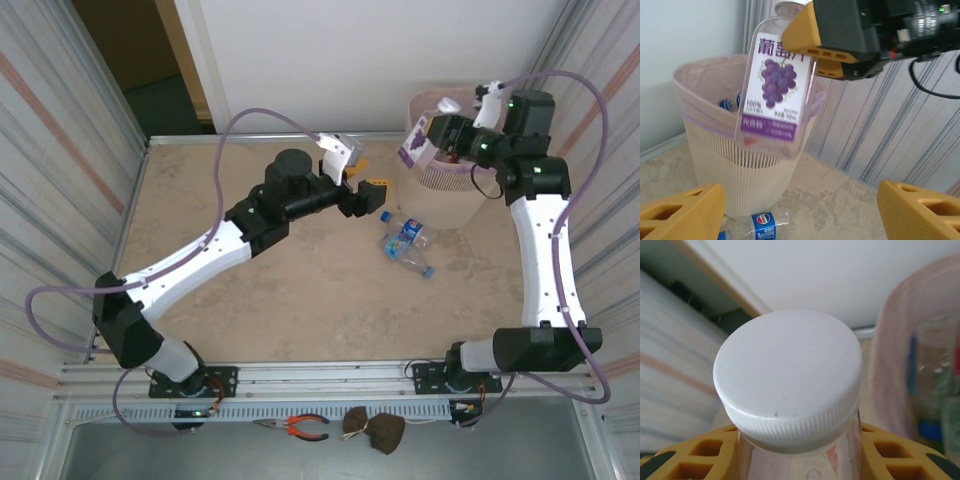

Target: Put the plastic bottles in the bin

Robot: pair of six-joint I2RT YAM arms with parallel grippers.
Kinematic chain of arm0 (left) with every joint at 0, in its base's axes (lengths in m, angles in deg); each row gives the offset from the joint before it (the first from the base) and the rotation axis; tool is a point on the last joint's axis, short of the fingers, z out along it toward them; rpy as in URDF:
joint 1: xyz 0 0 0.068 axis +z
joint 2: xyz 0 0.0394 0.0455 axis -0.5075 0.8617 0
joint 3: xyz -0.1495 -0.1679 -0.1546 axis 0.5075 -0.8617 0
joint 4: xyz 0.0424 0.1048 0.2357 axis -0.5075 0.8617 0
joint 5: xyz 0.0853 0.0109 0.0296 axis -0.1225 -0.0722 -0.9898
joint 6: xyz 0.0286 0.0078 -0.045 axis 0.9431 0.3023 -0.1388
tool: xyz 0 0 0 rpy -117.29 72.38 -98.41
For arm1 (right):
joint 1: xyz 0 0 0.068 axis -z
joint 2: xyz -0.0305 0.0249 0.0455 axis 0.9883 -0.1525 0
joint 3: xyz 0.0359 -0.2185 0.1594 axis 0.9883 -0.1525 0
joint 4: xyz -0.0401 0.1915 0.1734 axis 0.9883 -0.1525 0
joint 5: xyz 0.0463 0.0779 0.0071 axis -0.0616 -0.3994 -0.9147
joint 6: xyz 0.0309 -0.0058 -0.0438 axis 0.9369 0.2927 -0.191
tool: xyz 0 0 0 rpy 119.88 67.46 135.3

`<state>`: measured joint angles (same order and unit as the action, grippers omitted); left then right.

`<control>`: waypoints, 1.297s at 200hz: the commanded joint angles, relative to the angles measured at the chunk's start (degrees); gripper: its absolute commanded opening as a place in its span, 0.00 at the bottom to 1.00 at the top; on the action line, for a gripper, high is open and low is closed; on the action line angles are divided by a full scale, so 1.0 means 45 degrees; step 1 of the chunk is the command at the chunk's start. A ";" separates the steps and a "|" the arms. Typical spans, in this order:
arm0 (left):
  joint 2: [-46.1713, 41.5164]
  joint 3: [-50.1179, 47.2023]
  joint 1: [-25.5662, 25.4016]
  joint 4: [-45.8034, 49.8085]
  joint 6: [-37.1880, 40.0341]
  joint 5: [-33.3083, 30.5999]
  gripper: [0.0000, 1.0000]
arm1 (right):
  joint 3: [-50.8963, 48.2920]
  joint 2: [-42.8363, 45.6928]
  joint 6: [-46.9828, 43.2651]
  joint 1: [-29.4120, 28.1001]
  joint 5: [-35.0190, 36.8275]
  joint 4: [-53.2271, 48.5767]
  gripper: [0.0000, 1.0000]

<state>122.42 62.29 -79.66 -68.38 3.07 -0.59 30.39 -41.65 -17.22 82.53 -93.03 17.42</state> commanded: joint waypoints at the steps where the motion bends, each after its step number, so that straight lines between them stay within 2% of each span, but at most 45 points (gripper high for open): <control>1: -0.0328 -0.0386 0.0047 -0.0238 0.0078 -0.0251 0.80 | 0.0587 -0.0501 0.2018 0.0604 0.0815 0.1922 0.30; 30: -0.0596 -0.0729 0.0047 -0.0256 -0.0038 -0.0439 0.79 | 0.0239 -0.1334 0.4248 0.1549 0.1715 0.3609 0.26; 59: -0.0907 -0.1136 0.0048 -0.0325 -0.0079 -0.0733 0.79 | -0.0158 -0.2296 0.6548 0.2229 0.1868 0.5406 0.29; 107: -0.1205 -0.1519 0.0074 -0.0349 -0.0068 -0.1032 0.79 | 0.1430 -0.4457 0.9135 0.2106 0.3709 0.3855 0.34; 151: -0.1321 -0.1703 0.0067 -0.0356 -0.0203 -0.1049 0.79 | 0.1720 -0.5670 1.2257 0.1866 0.4803 0.3969 0.36; 214: -0.1832 -0.2349 0.0067 -0.0472 -0.0351 -0.1421 0.79 | 0.4388 -0.7572 1.2787 0.1681 0.5688 0.1397 0.45; 235: -0.1970 -0.2537 0.0067 -0.0483 -0.0372 -0.1561 0.79 | 0.4820 -0.7969 1.2751 0.1834 0.5572 0.0738 0.52; 259: -0.2000 -0.2558 0.0077 -0.0472 -0.0369 -0.1607 0.79 | 0.4751 -0.7914 1.2618 0.1991 0.5510 0.0579 0.65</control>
<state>115.89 51.25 -79.66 -68.56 1.91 -6.56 50.74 -76.64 38.41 90.59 -69.60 24.59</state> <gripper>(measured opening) 0.786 0.607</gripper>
